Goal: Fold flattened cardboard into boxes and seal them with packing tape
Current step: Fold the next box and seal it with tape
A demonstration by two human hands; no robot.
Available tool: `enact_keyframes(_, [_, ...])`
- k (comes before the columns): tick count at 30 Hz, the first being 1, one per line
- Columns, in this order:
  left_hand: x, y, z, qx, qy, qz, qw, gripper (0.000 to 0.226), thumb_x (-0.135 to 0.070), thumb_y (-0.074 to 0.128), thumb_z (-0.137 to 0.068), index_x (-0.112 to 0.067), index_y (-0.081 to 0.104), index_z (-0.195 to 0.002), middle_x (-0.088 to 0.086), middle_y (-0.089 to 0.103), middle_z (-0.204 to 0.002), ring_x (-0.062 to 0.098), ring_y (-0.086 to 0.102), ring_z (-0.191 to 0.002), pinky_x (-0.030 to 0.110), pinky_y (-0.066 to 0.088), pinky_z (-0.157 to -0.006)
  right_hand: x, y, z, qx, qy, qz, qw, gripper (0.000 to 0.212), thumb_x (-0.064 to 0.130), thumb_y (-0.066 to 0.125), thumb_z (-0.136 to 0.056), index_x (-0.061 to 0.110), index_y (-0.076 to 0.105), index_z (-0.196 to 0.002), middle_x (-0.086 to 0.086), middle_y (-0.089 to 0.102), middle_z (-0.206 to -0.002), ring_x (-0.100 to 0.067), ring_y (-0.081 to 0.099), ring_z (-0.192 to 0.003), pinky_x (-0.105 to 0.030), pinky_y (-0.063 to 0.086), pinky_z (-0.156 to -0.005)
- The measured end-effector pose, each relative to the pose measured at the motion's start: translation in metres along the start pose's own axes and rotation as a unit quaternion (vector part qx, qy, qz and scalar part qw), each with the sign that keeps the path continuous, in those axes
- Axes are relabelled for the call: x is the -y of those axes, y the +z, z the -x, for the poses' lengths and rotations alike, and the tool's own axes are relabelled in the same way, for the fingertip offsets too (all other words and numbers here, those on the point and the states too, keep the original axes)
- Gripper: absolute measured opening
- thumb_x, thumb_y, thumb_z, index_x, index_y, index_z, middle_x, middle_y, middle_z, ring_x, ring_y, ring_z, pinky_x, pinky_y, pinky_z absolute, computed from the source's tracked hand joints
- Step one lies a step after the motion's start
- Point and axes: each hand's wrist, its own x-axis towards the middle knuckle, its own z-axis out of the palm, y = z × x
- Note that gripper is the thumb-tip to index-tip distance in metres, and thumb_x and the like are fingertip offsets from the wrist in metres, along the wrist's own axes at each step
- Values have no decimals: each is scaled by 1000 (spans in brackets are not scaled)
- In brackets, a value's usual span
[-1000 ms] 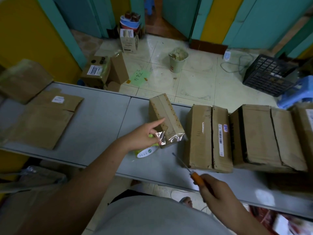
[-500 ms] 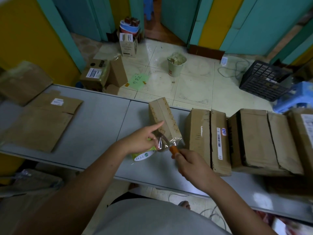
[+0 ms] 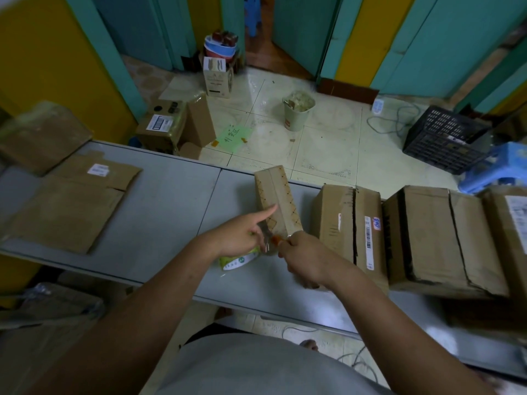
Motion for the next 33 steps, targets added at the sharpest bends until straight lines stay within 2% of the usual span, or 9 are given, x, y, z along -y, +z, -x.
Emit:
enact_keyframes(4, [0,-2,2,1,-6,-4,1000,91,0,55,-102,-52,14,-165,-11,81,-94,3,75,-94,26,53,-98,-2,1,0,3,9,-17,1000,33,34,45,-108,11,64,-94,-3,59,-68,-6,48,-40,-18,36,-40])
enact_keyframes(10, [-4,-5,5,-2,-21,-22,1000,90,-12,62,-103,-55,12,-164,-19,79,-94,1,75,-94,33,56,-96,-27,17,26,-21,-15,-15,1000,43,39,43,-109,6,69,-101,1,59,-66,-7,51,-50,-28,41,-54])
enact_keyframes(15, [-9,-5,7,7,-20,-29,999,89,-11,61,-104,-56,12,-164,-15,78,-94,7,75,-99,38,56,-101,-46,28,50,-40,-46,-5,998,41,39,41,-111,8,68,-105,-12,68,-75,-27,66,-70,-46,55,-73])
enact_keyframes(17, [-12,-4,7,12,-20,-34,999,90,-11,61,-104,-56,11,-164,-15,78,-94,6,75,-99,37,57,-100,-51,31,54,-42,-47,-29,998,39,39,42,-110,11,67,-104,-7,64,-70,-21,63,-65,-49,55,-73])
enact_keyframes(21, [-13,-4,3,19,-23,-32,999,93,-10,63,-102,-54,9,-165,-17,78,-92,4,76,-96,35,57,-98,-52,35,44,-50,-37,-63,996,35,34,45,-109,9,69,-102,-1,59,-66,-14,56,-60,-43,48,-64])
enact_keyframes(24, [-12,-7,3,22,-21,-34,999,93,-6,61,-102,-50,10,-166,-19,79,-89,2,76,-92,32,58,-94,-41,39,29,-42,-27,-52,997,41,36,43,-110,5,69,-104,-6,65,-72,-21,60,-65,-44,53,-69])
enact_keyframes(28, [-11,-12,4,9,-25,-61,998,91,-3,57,-102,-49,12,-166,-10,80,-92,13,77,-94,47,59,-99,-34,42,16,-38,-31,-33,998,52,49,41,-109,7,71,-101,-10,71,-77,-26,70,-72,-41,56,-74])
enact_keyframes(30, [-10,-14,6,14,-29,-63,998,93,-4,59,-101,-50,11,-166,-11,80,-92,10,77,-94,48,58,-101,-37,42,12,-40,-26,-38,998,54,52,42,-108,8,72,-98,-6,69,-71,-20,68,-64,-35,53,-65])
enact_keyframes(33, [-9,-15,8,31,-30,-53,998,95,-7,62,-101,-52,10,-166,-16,81,-91,4,77,-93,45,55,-106,-36,39,7,-35,-21,-65,997,48,47,46,-107,7,71,-96,3,61,-55,-3,51,-43,-25,40,-54])
